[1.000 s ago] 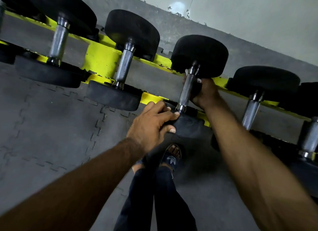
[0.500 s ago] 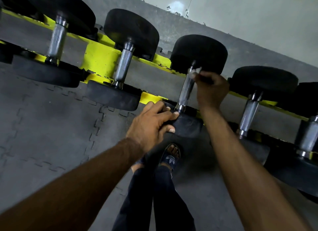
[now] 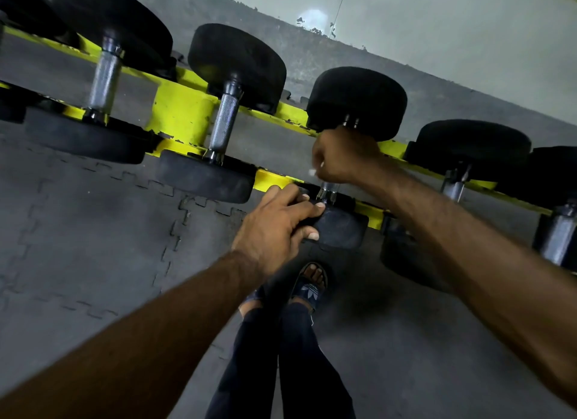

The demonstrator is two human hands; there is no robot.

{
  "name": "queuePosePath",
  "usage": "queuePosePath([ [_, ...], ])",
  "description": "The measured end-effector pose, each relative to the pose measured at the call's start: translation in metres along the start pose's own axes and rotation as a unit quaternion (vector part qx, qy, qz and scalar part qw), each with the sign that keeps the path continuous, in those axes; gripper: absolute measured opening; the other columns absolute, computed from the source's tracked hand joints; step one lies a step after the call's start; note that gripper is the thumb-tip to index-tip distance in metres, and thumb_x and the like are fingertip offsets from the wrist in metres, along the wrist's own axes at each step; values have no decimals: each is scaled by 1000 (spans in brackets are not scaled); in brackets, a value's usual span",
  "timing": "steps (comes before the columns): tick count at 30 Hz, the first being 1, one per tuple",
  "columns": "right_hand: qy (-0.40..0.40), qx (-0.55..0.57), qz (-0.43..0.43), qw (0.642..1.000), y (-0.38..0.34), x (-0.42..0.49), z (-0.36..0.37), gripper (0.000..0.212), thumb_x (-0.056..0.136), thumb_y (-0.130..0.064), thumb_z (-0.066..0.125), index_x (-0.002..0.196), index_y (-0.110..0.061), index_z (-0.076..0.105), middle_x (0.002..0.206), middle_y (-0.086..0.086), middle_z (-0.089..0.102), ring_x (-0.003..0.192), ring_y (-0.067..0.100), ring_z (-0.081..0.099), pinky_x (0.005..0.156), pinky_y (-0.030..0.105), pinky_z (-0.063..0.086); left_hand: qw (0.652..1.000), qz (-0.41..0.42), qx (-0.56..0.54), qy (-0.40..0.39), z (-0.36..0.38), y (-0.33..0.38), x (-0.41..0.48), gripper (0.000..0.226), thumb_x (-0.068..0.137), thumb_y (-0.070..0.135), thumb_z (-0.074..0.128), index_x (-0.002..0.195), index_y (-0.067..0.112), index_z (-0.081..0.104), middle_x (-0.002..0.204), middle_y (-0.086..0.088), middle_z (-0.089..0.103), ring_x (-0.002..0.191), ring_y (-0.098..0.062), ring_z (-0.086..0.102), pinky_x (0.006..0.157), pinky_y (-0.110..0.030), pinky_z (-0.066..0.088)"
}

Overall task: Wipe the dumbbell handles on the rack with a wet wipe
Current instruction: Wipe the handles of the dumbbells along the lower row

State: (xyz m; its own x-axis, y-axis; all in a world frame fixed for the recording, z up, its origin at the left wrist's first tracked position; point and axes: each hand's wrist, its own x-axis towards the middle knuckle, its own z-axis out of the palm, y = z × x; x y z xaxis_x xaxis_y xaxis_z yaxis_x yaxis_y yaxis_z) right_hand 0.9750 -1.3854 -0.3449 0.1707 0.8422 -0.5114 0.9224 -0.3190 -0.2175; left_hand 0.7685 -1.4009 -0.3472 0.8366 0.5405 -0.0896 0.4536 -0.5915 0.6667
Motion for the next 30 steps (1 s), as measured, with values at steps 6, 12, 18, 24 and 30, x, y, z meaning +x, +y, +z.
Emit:
queuePosePath([
  [6,196,91,0,976,23,-19,14,10,87,-22,66,94,-22,74,95,-1,72,92,20,65,69,26,43,1000,2,-2,12,0,1,-1,35,84,33,76,117,25,66,103,4,53,94,-22,47,64,-44,54],
  [12,82,177,-41,980,21,-47,41,12,81,-29,77,92,-25,76,94,-5,74,89,18,67,77,36,54,1000,2,-2,10,0,1,0,36,83,35,76,117,27,67,104,6,50,94,-19,43,63,-41,52],
  [18,310,278,111,903,27,-25,37,10,85,-17,66,92,-17,73,95,1,70,86,13,62,74,29,49,1000,3,-1,7,-3,3,0,39,82,32,79,118,24,67,103,4,51,94,-18,45,65,-38,51],
  [24,226,479,276,802,15,-47,54,14,76,-8,76,76,-22,74,75,-11,71,71,2,67,69,17,54,1000,6,2,6,-3,2,0,37,83,33,78,118,23,68,103,3,53,94,-20,47,65,-37,51],
  [30,267,618,347,652,33,-13,48,24,71,11,74,82,-10,75,72,1,71,62,8,63,57,23,54,1000,8,-3,-1,-3,1,1,37,83,33,77,118,22,69,104,4,54,95,-19,46,69,-35,49],
])
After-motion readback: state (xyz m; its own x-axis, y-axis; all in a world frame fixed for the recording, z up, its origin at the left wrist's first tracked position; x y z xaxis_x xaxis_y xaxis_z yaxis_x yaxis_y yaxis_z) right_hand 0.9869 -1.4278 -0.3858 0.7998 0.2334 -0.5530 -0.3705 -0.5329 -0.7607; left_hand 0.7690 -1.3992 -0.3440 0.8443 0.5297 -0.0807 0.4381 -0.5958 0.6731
